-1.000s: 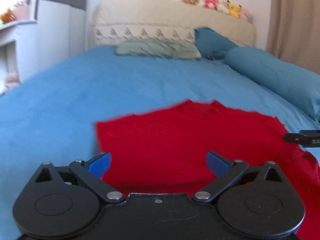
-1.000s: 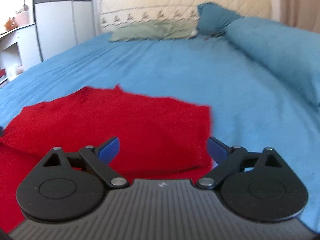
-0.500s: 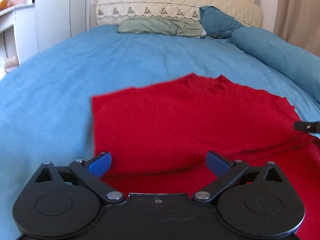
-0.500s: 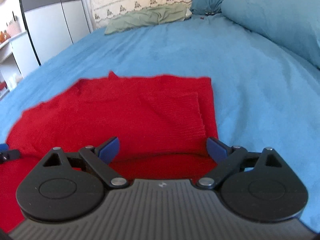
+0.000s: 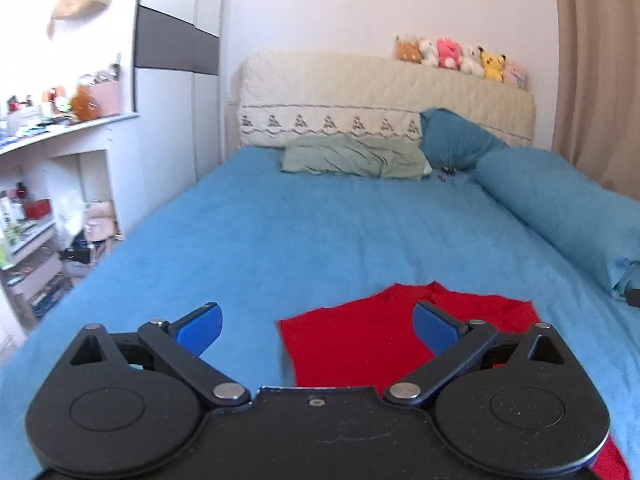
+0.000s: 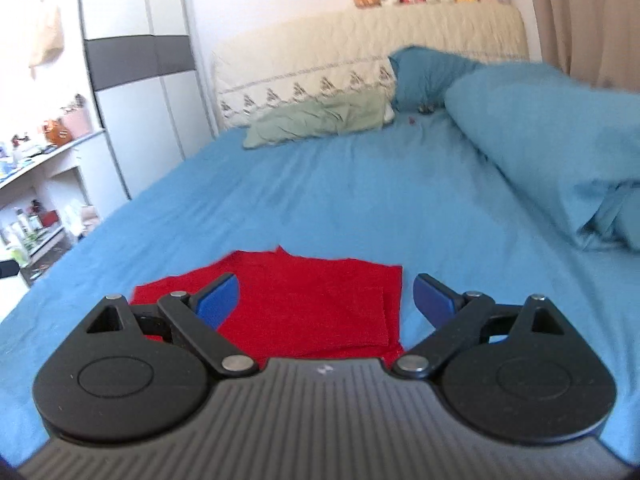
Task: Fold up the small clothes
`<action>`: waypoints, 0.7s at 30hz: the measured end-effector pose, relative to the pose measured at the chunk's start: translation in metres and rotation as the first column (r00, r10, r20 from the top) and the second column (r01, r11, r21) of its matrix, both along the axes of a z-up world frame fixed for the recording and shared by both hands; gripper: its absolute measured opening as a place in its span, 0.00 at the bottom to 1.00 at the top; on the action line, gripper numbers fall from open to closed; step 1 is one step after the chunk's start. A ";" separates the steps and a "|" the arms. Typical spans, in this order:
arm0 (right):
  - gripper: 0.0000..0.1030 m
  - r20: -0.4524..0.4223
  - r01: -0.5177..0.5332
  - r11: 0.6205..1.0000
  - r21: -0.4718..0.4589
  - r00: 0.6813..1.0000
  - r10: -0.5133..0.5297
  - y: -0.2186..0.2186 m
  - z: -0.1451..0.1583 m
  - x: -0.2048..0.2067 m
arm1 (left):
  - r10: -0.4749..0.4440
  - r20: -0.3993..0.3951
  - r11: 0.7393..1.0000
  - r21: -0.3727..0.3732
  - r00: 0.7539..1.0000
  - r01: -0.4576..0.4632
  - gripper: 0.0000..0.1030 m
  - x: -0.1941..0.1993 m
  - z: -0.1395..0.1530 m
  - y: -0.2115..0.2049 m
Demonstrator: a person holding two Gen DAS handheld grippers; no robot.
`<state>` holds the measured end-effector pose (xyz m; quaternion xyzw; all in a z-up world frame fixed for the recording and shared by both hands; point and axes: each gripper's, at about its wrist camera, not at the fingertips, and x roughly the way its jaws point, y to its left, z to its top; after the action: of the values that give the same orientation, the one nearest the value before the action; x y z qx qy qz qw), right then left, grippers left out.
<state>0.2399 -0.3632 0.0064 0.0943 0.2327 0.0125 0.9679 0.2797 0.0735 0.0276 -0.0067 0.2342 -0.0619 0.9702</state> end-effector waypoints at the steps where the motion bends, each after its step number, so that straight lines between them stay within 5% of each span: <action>1: 1.00 0.014 -0.012 1.000 -0.001 1.000 0.012 0.001 0.011 -0.016 | 0.008 0.001 1.000 -0.010 1.000 -0.008 1.00 -0.011 0.007 0.003; 11: 1.00 0.031 -0.062 0.998 -0.005 0.998 0.062 0.011 0.055 -0.142 | -0.013 -0.036 1.000 -0.024 0.999 0.013 1.00 -0.124 0.026 0.002; 21: 1.00 -0.047 -0.039 0.999 -0.009 0.998 0.038 0.018 -0.001 -0.230 | -0.033 -0.174 0.998 -0.050 0.984 0.025 1.00 -0.194 -0.042 -0.006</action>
<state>0.0098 -0.3450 0.0056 0.0852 0.2573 0.0278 0.9622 0.0855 0.0674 -0.0146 -0.0317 0.3170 -0.0808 0.9445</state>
